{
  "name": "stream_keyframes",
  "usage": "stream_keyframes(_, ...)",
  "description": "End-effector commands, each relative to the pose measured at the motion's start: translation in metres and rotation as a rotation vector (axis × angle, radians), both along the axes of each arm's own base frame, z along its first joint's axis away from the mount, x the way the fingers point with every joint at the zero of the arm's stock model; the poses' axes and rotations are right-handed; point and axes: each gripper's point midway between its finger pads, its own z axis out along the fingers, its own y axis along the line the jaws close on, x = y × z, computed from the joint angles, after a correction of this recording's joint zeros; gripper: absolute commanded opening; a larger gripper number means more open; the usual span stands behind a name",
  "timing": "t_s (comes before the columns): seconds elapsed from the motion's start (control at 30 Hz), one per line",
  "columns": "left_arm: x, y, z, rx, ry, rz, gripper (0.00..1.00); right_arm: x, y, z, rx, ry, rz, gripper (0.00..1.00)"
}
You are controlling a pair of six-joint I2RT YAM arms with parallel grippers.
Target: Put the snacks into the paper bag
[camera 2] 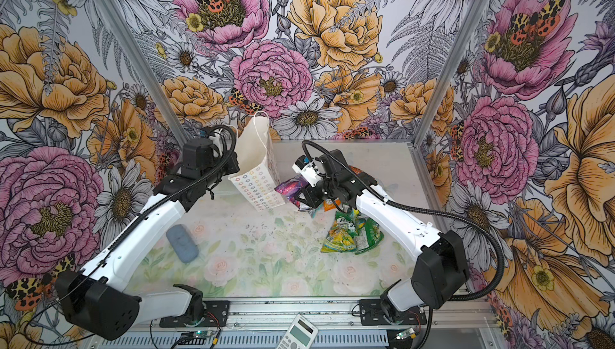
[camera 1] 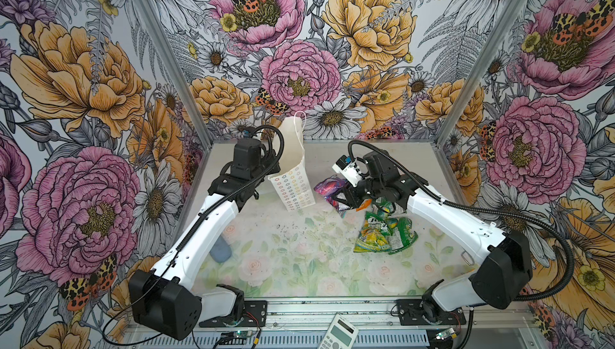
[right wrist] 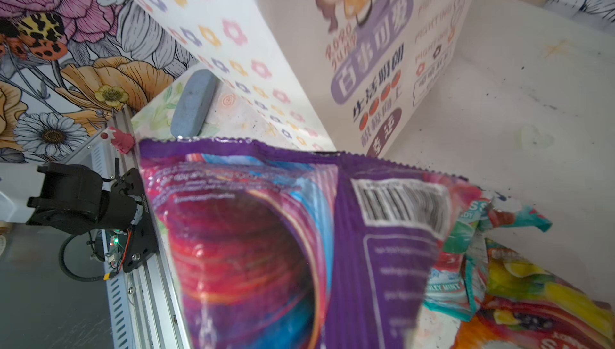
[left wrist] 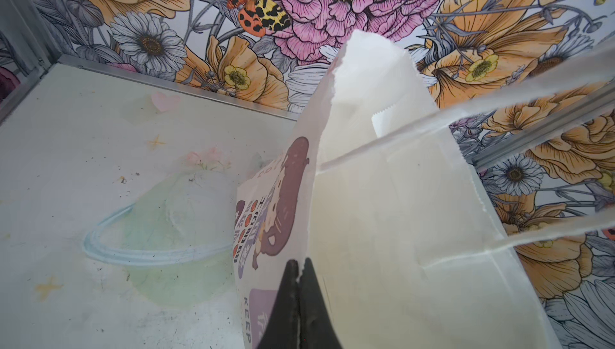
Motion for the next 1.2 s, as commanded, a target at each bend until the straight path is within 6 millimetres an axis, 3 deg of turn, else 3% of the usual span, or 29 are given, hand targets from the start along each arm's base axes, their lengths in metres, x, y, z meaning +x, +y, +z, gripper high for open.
stream_keyframes(0.0, 0.006, -0.020, 0.014, -0.015, -0.045, -0.067, 0.00, -0.001, 0.006, 0.062, 0.118, -0.105, 0.031, 0.32)
stream_keyframes(0.33, 0.009, -0.056, -0.006, -0.030, 0.015, -0.135, 0.00, 0.011, 0.020, 0.129, 0.256, -0.182, 0.028, 0.29)
stream_keyframes(0.67, 0.013, -0.056, 0.003, -0.065, -0.003, -0.079, 0.00, 0.039, 0.042, 0.198, 0.547, -0.230, -0.043, 0.26)
stream_keyframes(0.8, 0.012, -0.055, 0.005, -0.087, -0.015, -0.065, 0.00, 0.054, 0.055, 0.202, 0.606, -0.227, -0.095, 0.25)
stream_keyframes(1.17, 0.011, -0.056, 0.000, -0.113, -0.007, -0.055, 0.00, 0.076, 0.089, 0.179, 0.600, -0.177, -0.198, 0.25)
